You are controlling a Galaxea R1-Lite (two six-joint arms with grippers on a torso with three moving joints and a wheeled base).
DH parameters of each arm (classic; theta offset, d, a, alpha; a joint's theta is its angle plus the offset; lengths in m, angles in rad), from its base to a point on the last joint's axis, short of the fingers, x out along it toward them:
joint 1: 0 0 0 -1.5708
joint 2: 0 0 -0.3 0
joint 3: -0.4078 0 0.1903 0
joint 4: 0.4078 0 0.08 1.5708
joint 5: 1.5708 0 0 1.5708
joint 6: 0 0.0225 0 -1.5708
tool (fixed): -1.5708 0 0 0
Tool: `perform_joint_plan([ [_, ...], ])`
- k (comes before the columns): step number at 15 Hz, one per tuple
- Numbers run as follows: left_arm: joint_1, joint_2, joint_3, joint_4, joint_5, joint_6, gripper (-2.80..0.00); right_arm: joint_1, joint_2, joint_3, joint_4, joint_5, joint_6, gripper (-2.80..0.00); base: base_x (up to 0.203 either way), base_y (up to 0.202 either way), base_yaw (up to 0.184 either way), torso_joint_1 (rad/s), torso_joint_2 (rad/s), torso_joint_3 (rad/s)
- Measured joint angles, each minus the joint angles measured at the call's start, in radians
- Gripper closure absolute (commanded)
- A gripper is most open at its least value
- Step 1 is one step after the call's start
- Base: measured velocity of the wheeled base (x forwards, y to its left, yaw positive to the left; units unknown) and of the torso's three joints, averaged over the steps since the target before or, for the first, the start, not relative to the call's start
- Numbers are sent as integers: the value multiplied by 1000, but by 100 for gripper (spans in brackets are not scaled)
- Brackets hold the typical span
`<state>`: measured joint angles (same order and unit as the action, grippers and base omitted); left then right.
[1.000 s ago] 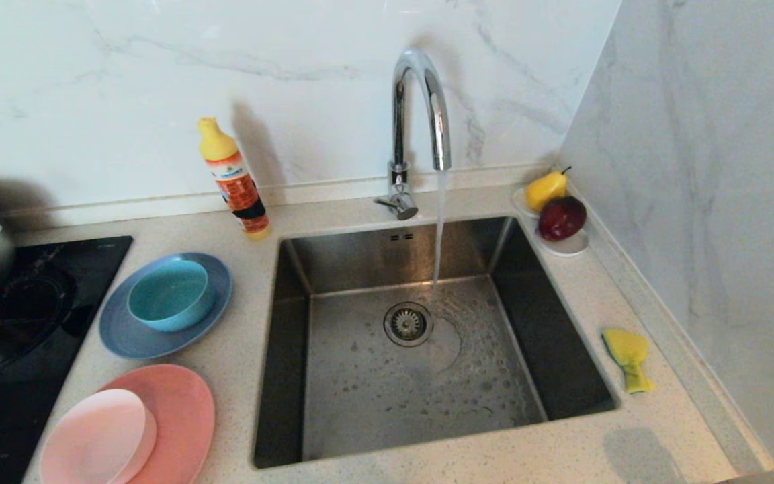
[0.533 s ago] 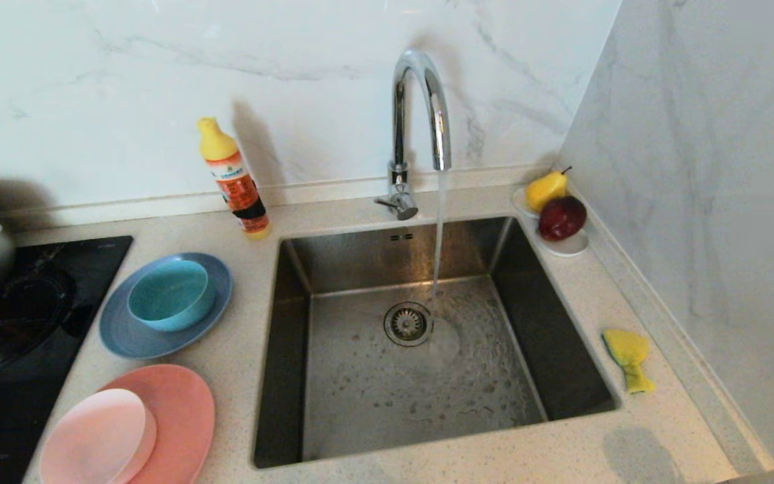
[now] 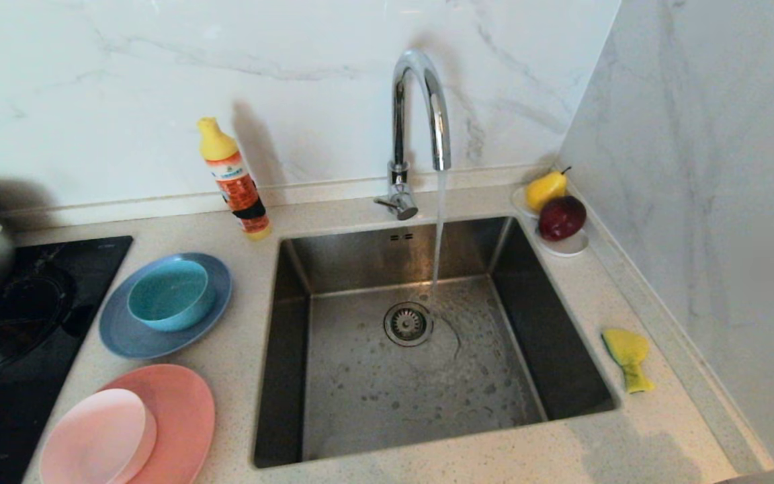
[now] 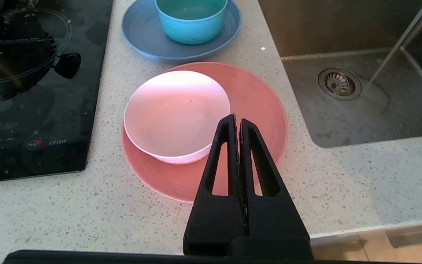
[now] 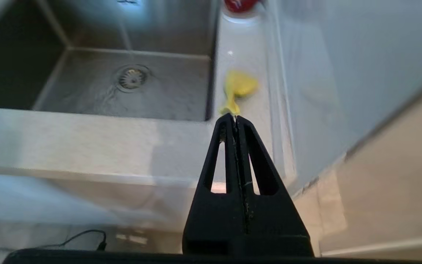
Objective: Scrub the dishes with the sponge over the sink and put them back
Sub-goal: Turn on the faucet, then pick up a bowl and the sponge
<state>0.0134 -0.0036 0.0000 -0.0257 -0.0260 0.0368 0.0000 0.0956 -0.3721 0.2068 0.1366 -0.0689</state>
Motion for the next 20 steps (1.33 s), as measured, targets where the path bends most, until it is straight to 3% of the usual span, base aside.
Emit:
perform_joint_plan([
  [4,0,0,0,0,0,0,0,-3,198,-170,54,73,-87,0,0,0,0,0,0,0],
  [9,0,0,0,0,0,0,0,1,561,-322,80,78,-195,0,0,0,0,0,0,0],
  [13,0,1,0,0,0,0,0,21,860,-421,93,-8,-196,0,0,0,0,0,0,0],
  [16,0,1,0,0,0,0,0,86,1051,-475,91,-116,-137,0,0,0,0,0,0,0],
  [17,0,1,0,0,0,0,0,117,1100,-486,89,-154,-111,-280,0,0,0,0,0,0],
  [20,0,1,0,0,0,0,0,185,1224,-500,83,-245,-64,-280,0,0,0,0,0,0],
])
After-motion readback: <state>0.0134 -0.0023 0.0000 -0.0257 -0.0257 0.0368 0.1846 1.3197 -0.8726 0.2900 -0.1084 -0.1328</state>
